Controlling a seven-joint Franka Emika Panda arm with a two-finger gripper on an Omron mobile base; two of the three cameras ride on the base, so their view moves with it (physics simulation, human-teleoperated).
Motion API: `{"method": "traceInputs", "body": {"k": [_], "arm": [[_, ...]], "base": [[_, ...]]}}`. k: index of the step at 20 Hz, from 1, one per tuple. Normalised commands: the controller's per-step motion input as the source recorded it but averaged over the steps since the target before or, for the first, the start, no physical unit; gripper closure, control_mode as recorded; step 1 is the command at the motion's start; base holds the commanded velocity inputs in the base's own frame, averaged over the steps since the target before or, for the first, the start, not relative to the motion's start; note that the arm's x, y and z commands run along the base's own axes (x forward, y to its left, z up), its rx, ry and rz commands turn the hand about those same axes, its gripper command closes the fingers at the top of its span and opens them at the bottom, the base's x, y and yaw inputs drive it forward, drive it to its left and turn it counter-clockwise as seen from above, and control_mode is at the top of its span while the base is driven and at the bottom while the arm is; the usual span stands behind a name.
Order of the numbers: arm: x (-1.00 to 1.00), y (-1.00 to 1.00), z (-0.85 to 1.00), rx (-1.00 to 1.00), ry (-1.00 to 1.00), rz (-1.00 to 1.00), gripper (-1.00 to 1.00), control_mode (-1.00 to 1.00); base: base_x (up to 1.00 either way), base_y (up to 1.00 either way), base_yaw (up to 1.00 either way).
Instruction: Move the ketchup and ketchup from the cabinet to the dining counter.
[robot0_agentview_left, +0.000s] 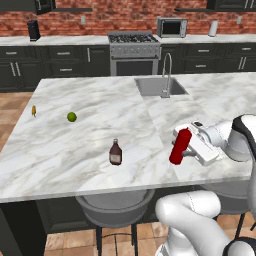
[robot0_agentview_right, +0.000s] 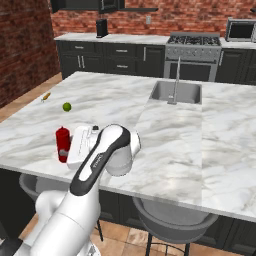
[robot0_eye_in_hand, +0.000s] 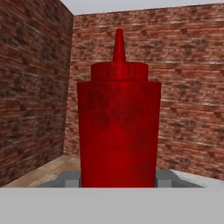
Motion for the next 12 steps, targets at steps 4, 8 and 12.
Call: {"method": "traceInputs", "body": {"k": [4,8,12], "arm": [[0.65,0.00,-0.29,-0.08,0.08,0.00,1.00,-1.00],[0.57,0.00,-0.21,-0.09,0.00,0.01,1.00,-1.00],[0.59,0.05,-0.24,-0.14,0.00,0.04,1.00,-1.00]], "base": [[0.00,0.00,0.00],[0.00,0.00,0.00],[0.00,0.00,0.00]]}}
